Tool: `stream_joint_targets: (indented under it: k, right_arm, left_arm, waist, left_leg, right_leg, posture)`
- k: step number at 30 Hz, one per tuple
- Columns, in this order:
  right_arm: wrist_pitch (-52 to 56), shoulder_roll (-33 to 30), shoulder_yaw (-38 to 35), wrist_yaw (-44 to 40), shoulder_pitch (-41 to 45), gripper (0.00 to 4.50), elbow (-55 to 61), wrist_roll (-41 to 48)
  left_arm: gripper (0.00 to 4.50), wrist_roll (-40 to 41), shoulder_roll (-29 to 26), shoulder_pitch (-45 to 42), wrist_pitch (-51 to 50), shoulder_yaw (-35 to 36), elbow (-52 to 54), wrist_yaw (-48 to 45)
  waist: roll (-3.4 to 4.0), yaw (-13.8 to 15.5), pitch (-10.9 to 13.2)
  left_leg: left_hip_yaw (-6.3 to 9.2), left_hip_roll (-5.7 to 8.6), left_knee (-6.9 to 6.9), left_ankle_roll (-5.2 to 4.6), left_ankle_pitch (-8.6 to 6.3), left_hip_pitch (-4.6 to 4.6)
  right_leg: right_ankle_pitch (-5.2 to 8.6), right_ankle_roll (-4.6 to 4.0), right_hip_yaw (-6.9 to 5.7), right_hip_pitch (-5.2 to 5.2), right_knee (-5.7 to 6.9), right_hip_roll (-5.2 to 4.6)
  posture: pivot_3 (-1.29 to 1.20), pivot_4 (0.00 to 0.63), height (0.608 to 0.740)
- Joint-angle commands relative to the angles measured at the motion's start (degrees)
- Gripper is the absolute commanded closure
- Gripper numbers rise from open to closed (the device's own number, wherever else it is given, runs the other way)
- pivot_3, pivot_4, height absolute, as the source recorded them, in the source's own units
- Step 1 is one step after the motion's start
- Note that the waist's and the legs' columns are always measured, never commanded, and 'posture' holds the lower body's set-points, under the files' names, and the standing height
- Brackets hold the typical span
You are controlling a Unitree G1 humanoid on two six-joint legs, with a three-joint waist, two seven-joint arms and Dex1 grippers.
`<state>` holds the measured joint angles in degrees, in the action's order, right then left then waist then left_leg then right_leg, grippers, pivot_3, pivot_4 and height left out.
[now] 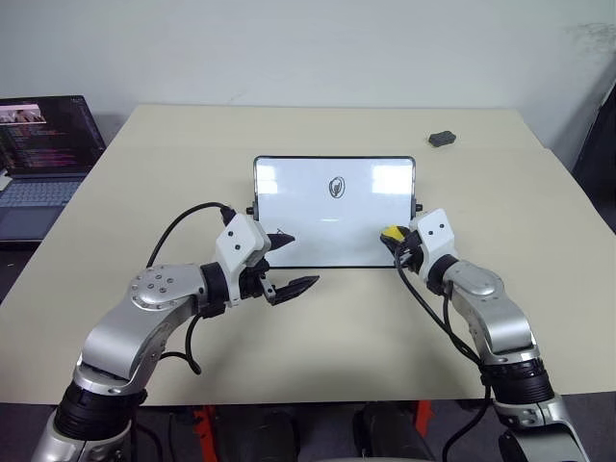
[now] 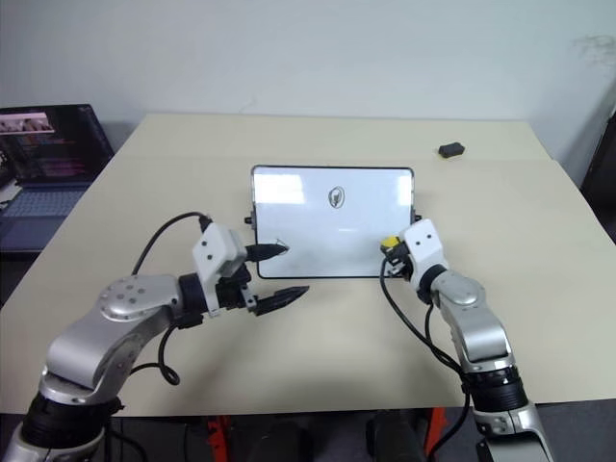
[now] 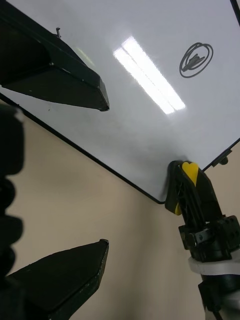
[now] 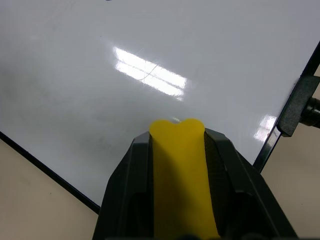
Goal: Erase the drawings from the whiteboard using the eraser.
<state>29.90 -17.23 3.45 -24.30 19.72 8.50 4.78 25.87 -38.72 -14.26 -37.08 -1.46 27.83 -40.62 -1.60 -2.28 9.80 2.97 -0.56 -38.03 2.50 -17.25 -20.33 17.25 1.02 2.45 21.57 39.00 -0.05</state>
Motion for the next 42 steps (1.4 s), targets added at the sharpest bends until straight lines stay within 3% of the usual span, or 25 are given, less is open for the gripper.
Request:
stream_joint_targets:
  k: [1,10,23,32,42]
  right_arm:
    - [-1.75,-0.3,-2.45,-1.14,-1.08,3.46,3.59,2.89]
    - [-9.33,-2.68,-4.88,-6.28,-5.78,3.46,8.11,7.55]
    - [-11.58,-3.33,-2.32,-8.8,-14.74,3.49,11.8,8.99]
    - [-14.89,-3.93,-1.33,-9.38,-13.15,3.49,10.15,7.81]
    - [-18.69,-2.87,-1.09,-7.11,-7.75,3.49,9.46,5.93]
  left_arm:
    - [0.0,-1.44,1.42,0.35,1.19,3.52,-0.17,4.0]
    - [0.0,-4.05,7.44,2.76,3.12,9.05,0.3,14.45]
    - [0.0,-1.13,8.23,13.04,2.54,13.19,5.02,15.02]
    - [0.0,-1.59,8.47,10.91,2.66,12.64,4.3,15.92]
    - [0.0,0.63,3.42,7.29,2.48,13.56,1.09,9.06]
  waist:
    - [0.01,0.06,0.03]
    - [0.06,0.64,0.07]
    - [0.07,0.59,0.1]
    - [0.07,0.62,0.1]
    - [0.08,0.46,0.1]
  left_leg:
    - [0.01,0.0,0.02,0.0,0.0,-0.06]
    - [0.08,-0.01,0.08,0.08,-0.1,-0.92]
    - [0.05,0.01,0.06,0.06,-0.1,-0.67]
    - [0.05,0.02,0.06,0.07,-0.1,-0.68]
    - [0.02,0.01,0.06,0.07,-0.1,-0.67]
  right_leg:
    - [0.0,0.0,-0.01,0.06,0.0,0.0]
    - [0.07,0.03,-0.1,0.77,-0.17,-0.07]
    - [0.08,0.03,-0.07,0.62,-0.03,-0.09]
    - [0.08,0.03,-0.07,0.62,-0.04,-0.09]
    - [0.08,0.03,-0.07,0.63,-0.02,-0.08]
  posture:
    - [0.0,0.15,0.74]
    - [0.0,0.15,0.74]
    - [0.0,0.15,0.74]
    - [0.0,0.15,0.74]
    - [0.0,0.15,0.74]
